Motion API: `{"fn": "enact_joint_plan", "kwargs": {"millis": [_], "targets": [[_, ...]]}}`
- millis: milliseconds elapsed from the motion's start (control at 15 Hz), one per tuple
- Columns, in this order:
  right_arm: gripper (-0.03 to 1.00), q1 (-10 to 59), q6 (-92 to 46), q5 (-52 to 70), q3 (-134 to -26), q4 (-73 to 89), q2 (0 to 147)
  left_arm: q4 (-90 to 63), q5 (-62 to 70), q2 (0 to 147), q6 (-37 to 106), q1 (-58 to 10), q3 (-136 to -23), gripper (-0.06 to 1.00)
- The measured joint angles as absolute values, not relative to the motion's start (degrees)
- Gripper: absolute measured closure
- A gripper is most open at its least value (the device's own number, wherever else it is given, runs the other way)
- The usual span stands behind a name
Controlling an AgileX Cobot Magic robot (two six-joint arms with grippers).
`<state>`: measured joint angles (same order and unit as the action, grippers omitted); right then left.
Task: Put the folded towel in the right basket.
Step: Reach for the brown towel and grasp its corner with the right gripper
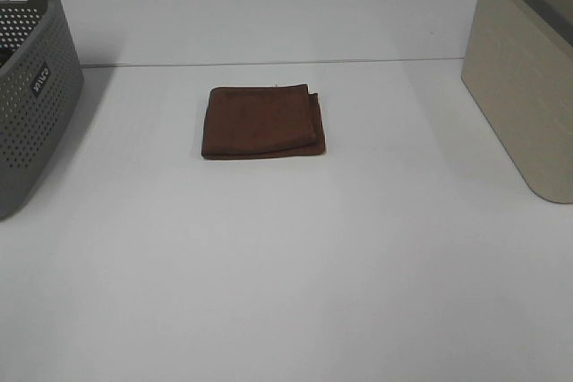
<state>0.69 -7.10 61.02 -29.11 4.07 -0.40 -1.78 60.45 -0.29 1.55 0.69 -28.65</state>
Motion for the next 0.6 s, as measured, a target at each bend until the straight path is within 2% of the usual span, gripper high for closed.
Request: {"fn": "enact_joint_plan", "kwargs": {"millis": [600], "targets": [[0.21, 0.69, -7.1, 61.02, -29.11, 4.07, -0.4, -1.78, 60.45, -0.29, 1.55, 0.69, -28.65, -0.03]]}}
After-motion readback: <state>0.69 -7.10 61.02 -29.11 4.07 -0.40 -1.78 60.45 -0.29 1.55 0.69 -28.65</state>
